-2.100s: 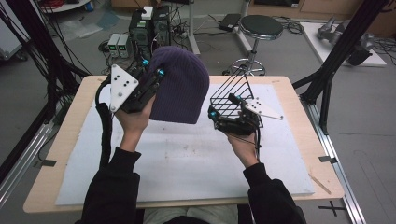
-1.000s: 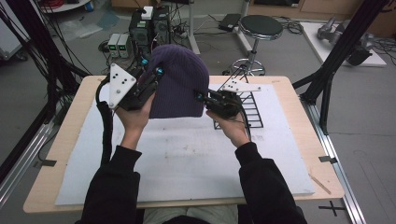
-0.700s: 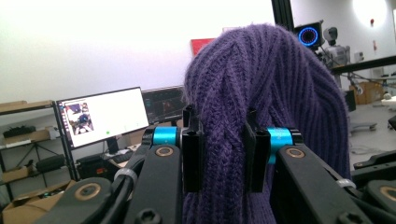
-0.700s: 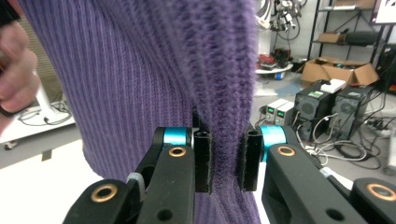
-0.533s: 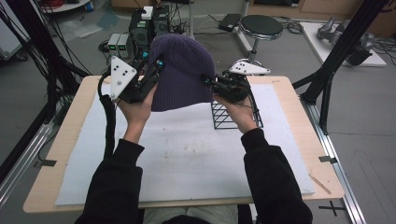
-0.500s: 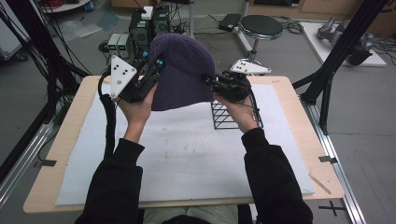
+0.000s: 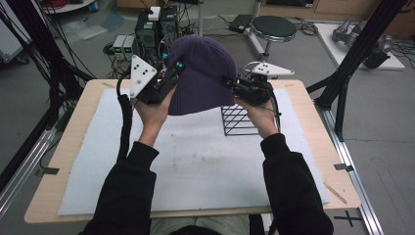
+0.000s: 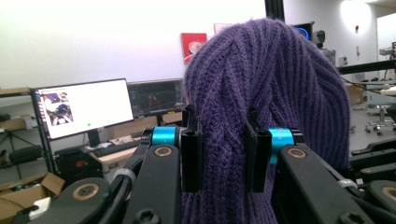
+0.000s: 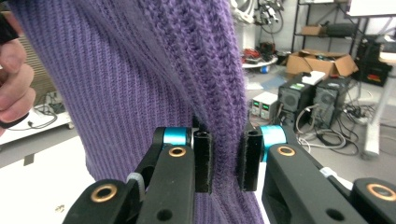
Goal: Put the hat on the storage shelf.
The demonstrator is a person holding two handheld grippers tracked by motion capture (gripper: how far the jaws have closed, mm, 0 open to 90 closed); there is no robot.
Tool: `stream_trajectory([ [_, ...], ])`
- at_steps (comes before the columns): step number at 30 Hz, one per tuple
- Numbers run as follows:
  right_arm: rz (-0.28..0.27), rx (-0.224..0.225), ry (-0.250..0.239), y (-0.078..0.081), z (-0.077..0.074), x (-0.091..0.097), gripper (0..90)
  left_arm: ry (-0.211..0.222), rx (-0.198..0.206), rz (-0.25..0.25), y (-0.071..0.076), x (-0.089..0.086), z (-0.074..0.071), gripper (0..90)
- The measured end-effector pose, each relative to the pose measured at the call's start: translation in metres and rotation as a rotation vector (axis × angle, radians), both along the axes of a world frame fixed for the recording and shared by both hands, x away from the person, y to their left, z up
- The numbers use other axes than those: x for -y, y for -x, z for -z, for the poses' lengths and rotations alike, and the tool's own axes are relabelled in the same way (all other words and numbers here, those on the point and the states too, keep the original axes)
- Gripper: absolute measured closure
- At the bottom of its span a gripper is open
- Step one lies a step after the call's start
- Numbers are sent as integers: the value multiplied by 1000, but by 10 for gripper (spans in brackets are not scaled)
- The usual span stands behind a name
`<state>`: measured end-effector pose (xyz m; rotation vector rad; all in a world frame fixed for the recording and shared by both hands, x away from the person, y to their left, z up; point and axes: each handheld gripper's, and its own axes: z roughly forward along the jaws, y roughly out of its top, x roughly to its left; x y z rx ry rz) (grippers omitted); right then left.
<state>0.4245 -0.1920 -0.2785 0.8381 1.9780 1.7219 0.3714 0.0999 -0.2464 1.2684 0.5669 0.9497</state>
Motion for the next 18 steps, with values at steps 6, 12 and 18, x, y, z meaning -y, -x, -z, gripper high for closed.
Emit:
stream_trajectory([
  [6,41,-10,-5,-2,6,12,804,-19,-1,22,-1,14,4,725],
  [12,80,-36,-6,-3,15,22,803,-47,-10,34,-4,29,9,725],
  [18,109,-66,-13,-5,26,33,803,-82,-19,30,-8,41,16,727],
])
